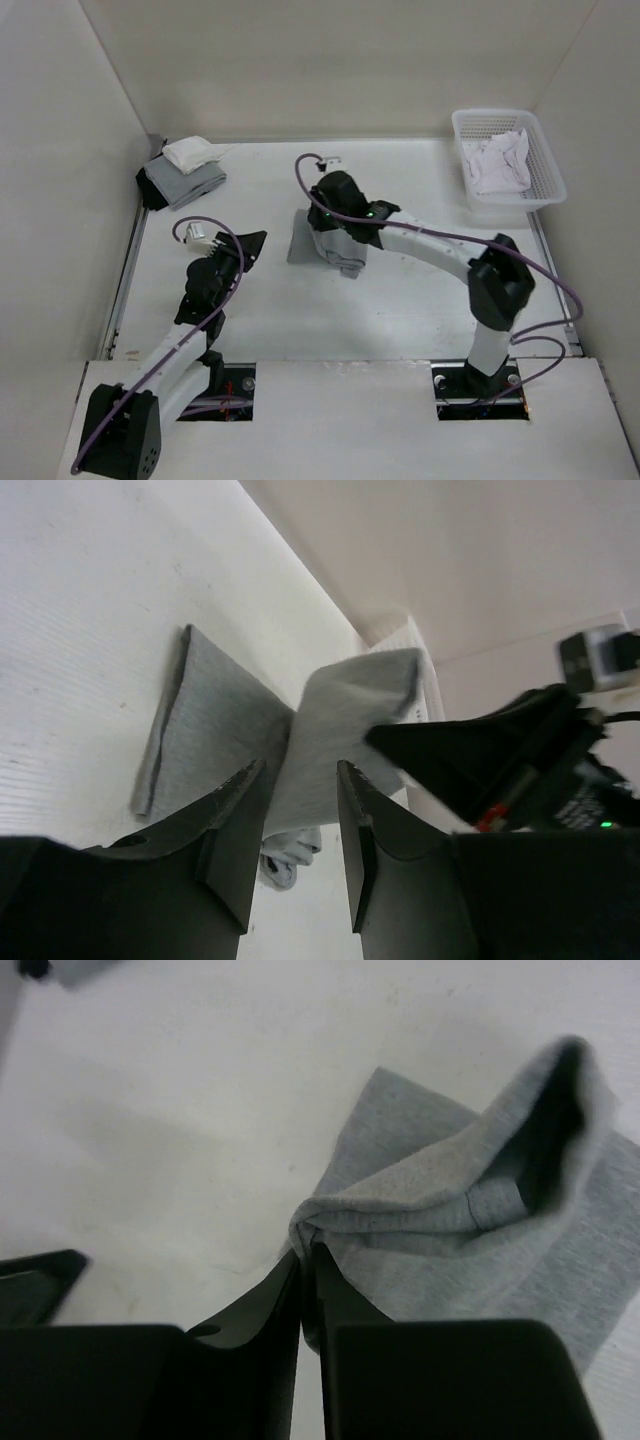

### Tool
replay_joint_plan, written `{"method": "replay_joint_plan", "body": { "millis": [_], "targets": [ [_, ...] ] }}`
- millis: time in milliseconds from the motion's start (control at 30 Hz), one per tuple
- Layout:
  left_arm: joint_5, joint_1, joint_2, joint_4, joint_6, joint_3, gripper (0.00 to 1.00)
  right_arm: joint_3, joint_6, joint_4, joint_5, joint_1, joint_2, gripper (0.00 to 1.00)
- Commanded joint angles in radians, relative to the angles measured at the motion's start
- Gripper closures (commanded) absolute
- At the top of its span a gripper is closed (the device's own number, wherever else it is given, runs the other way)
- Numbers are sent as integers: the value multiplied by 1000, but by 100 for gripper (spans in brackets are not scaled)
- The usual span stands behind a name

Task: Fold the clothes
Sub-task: Fold the tank top

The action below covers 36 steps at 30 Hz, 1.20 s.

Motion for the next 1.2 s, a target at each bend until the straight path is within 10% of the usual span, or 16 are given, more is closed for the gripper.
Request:
{"method": "replay_joint_plan", "body": {
  "millis": [0,367,567,833,1167],
  "targets": [
    [35,55,-66,-62,-12,-20,67,146,-17,-113,36,54,124,78],
    [-9,-1,78,-44,11,78,66,-102,20,53,39,51,-144,58],
    [-148,-158,331,-33,126,210,66,-298,81,132,13,-36,-161,95],
    [-181,-232,628,24,171,454,73,-393,126,316,-53,-68,-98,82],
    [5,-107,1049,31,62,732,83,-352,212,463,-95,-49,72,87]
  ]
}}
